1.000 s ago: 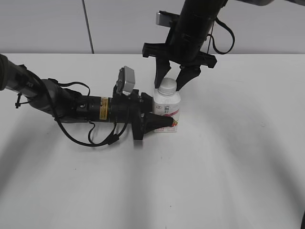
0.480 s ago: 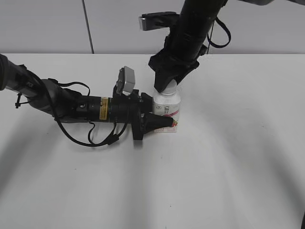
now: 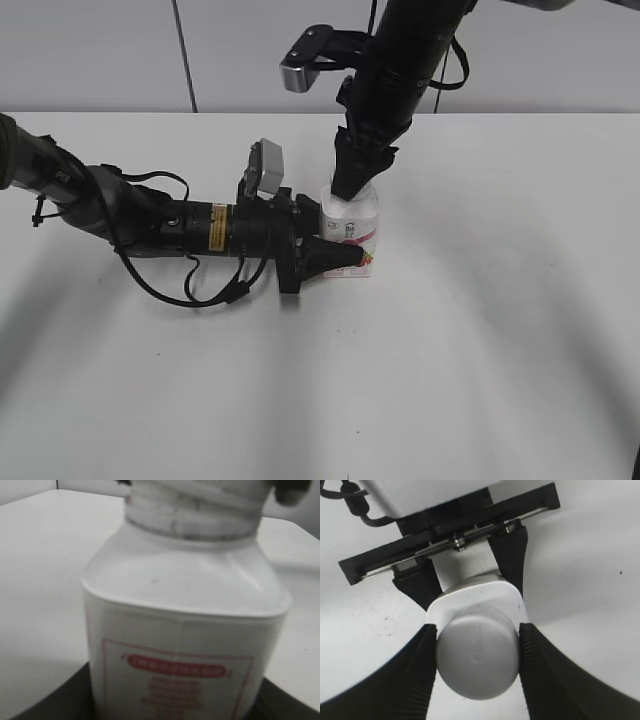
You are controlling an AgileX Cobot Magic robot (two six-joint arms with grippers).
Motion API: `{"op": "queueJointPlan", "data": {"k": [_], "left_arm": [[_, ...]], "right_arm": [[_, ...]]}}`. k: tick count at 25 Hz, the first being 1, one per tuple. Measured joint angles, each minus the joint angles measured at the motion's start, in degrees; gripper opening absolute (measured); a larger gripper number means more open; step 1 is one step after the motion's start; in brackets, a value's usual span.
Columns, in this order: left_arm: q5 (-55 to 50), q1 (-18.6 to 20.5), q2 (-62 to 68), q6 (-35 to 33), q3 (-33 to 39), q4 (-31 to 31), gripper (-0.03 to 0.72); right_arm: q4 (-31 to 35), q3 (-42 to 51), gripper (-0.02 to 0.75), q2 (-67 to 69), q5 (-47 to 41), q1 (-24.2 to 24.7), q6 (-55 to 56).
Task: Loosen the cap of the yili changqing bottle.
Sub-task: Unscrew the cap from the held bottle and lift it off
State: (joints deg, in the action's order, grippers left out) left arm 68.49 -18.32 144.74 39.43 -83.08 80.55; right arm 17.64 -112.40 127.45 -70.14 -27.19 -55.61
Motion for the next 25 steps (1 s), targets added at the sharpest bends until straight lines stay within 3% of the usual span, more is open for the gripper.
{"op": "queueJointPlan", "data": {"k": [16,25], "left_arm": [[0.01,0.0,0.0,0.46,0.0,0.08,0.391],[0.07,0.0,0.0,0.46,0.0,0.19,0.391]], "right_arm": [[-0.97,-0.2,0.395,-1.65,-0.17,-0.06,-5.84],[-1.53,-0.2,0.392,-4.99,-0.13,-0.06,-0.25]]}}
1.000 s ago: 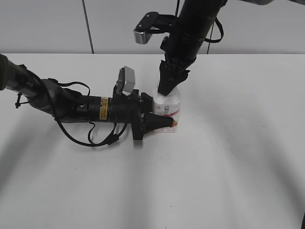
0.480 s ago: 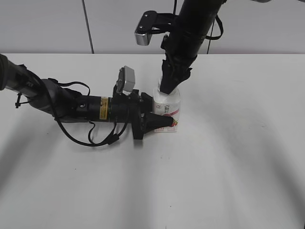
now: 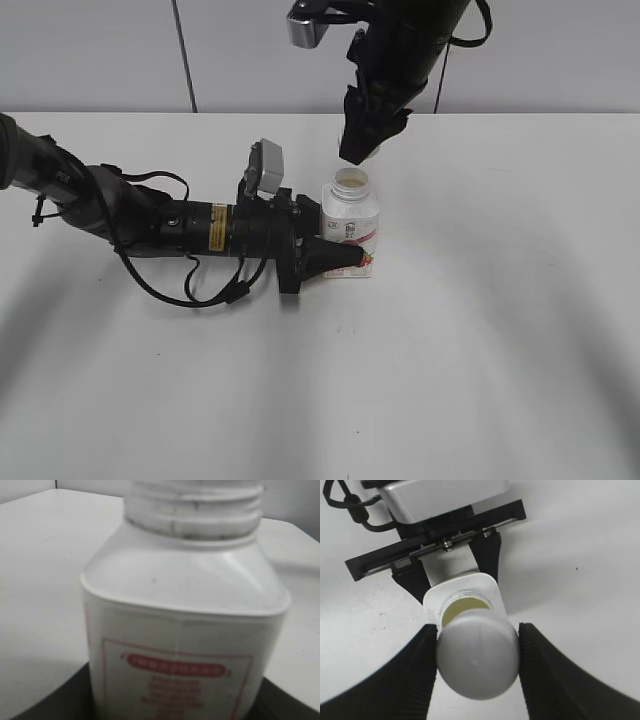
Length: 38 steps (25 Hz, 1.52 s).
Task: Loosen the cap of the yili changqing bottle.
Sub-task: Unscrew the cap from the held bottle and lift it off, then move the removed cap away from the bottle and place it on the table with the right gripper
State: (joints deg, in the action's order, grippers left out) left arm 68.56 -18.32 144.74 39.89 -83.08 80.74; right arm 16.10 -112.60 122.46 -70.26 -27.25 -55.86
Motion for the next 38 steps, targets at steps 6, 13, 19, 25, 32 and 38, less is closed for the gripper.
{"op": "queueJointPlan", "data": {"k": [6,13,19,25,32,38], "left_arm": [[0.0,0.0,0.0,0.0,0.0,0.07,0.391],[0.0,0.0,0.0,0.0,0.0,0.14,0.391],[0.0,0.0,0.0,0.0,0.0,0.22,0.391],[0.12,0.0,0.0,0.0,0.0,0.29,0.391],[0.07,0.0,0.0,0.29,0.0,0.29,0.391],[0.12,0.0,0.0,2.06,0.0,0.06,0.391]], "right_arm": [[-3.94,0.0,0.392,-0.9,0.0,1.06,13.51],[-5.23,0.33,0.392,-0.9,0.07,9.46,29.86],[-5.14,7.71,0.389,-0.97,0.97,18.55,36.41],[-0.45,20.47,0.389,-4.28,11.7,25.11,36.59],[0.96,35.9,0.388,-8.41,24.59,28.25,36.59],[1.2,45.98,0.388,-8.53,36.95,28.36,36.59]]}}
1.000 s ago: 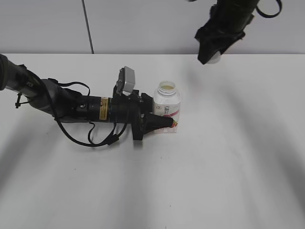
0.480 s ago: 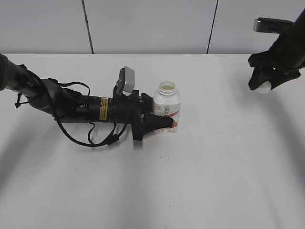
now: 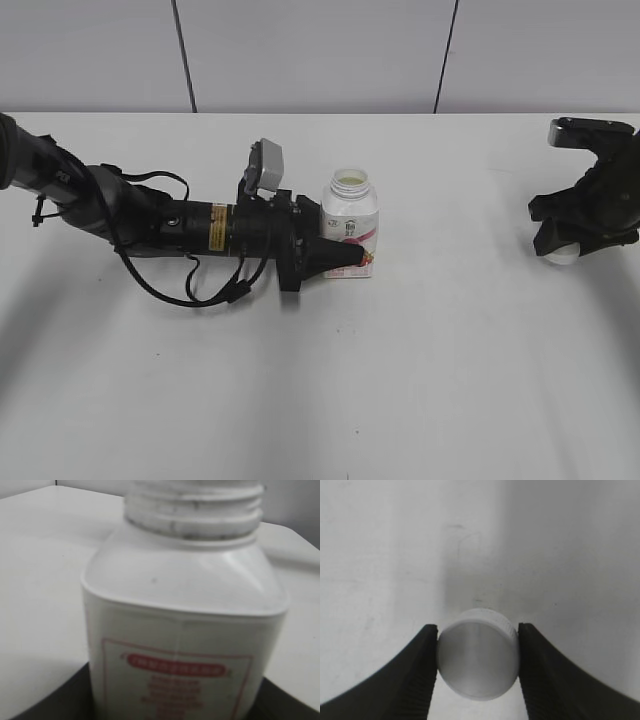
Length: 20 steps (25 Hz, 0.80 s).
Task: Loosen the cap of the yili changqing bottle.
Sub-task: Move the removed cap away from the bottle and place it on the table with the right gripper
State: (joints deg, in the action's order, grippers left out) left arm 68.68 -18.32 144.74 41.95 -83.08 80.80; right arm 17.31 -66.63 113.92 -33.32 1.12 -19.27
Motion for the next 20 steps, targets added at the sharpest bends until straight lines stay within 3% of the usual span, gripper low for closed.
{"op": "queueJointPlan", "data": {"k": [6,20], "left_arm": [[0.0,0.0,-0.06,0.27,0.0,0.0,0.391],[0.0,0.0,-0.06,0.4,0.0,0.0,0.391]], "right_arm": [[2.06,2.5,0.388,-0.02,5.57,0.04,0.0],[3.18,2.51,0.388,-0.02,6.21,0.04,0.0]]}}
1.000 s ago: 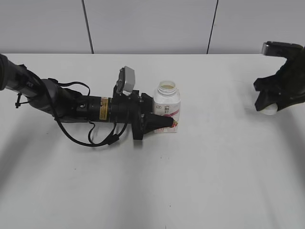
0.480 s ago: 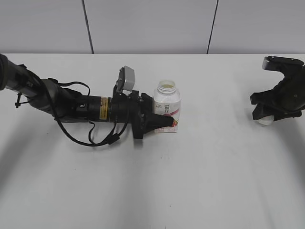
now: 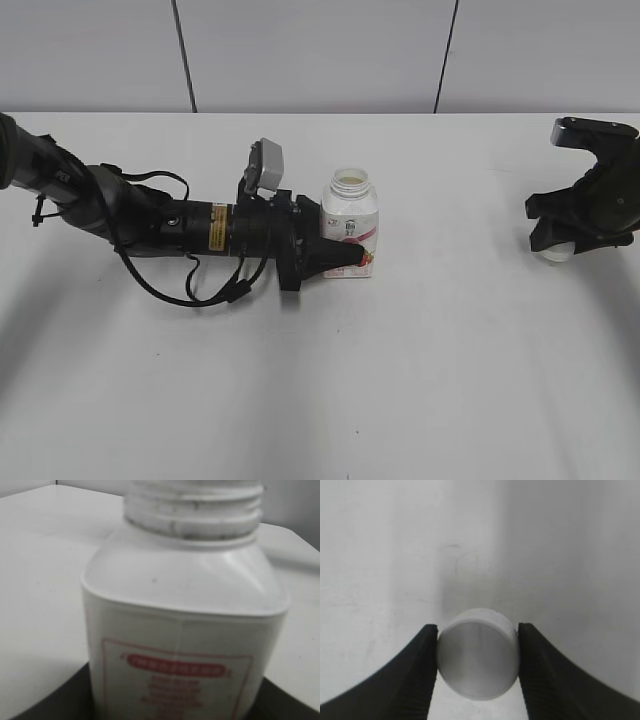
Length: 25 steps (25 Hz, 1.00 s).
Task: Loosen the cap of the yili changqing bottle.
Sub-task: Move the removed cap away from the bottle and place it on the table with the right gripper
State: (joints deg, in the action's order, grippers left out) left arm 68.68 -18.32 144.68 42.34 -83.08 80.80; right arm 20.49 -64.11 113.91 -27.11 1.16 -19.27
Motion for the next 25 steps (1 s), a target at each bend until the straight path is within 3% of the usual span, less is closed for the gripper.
{"op": "queueJointPlan", "data": {"k": [11,25], "left_arm": [[0.0,0.0,0.0,0.0,0.0,0.0,0.391],[0.0,0.0,0.0,0.01,0.0,0.0,0.403]], "right_arm": [[0.0,0.0,0.477,0.0,-0.07,0.0,0.89],[0.65,0.0,0.484,-0.04,-0.07,0.0,2.32]]}}
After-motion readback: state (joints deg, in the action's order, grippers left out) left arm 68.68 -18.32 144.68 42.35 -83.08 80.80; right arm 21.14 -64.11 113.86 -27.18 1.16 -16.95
